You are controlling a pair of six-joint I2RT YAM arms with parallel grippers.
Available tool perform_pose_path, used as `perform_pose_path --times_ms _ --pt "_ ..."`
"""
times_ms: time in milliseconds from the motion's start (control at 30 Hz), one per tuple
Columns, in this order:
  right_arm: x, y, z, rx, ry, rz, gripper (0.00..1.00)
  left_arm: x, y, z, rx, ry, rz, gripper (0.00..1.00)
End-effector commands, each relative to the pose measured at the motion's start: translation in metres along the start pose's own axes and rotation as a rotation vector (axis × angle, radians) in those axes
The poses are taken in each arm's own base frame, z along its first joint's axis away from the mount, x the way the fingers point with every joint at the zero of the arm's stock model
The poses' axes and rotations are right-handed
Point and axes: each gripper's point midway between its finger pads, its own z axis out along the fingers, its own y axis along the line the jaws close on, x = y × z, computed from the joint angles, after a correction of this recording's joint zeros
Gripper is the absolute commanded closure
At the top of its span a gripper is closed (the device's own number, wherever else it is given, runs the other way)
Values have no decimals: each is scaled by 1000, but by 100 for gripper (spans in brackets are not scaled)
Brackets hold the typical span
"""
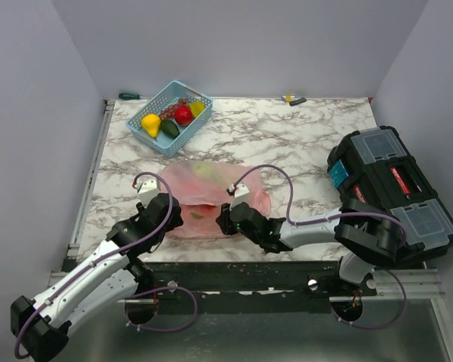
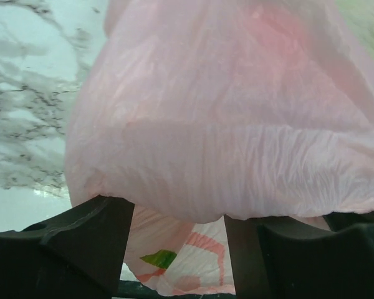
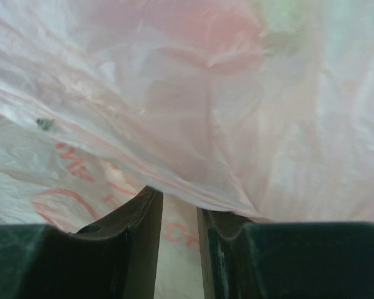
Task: Take the fake fruits out of the plastic bag
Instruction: Adjust the plastic bag at the center of the board.
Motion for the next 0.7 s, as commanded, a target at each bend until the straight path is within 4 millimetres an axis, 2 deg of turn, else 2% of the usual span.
perform_pose_path --times_ms 0,133,200,267,367,433,533,667 --pt "-12 -36 -9 171 -71 -30 69 -7 40 7 -220 -61 -88 43" --pt "2 -66 -16 283 -54 -22 68 -15 52 2 -272 -110 -150 43" --pt "8 -67 -17 285 -33 -12 68 -19 53 0 -255 -129 -182 43" --pt "11 -57 -16 243 -1 17 68 -21 51 -3 -224 -135 -206 42" --pt "14 -13 -8 56 72 57 67 -24 37 -10 -117 -138 -228 42" --pt "12 4 -4 -10 93 45 67 -30 23 -18 -15 -142 -219 41" --pt "0 9 -4 -11 75 44 66 -39 8 -38 110 -153 -202 36" --pt "-18 13 -14 -19 42 28 58 -52 0 -72 232 -180 -160 28"
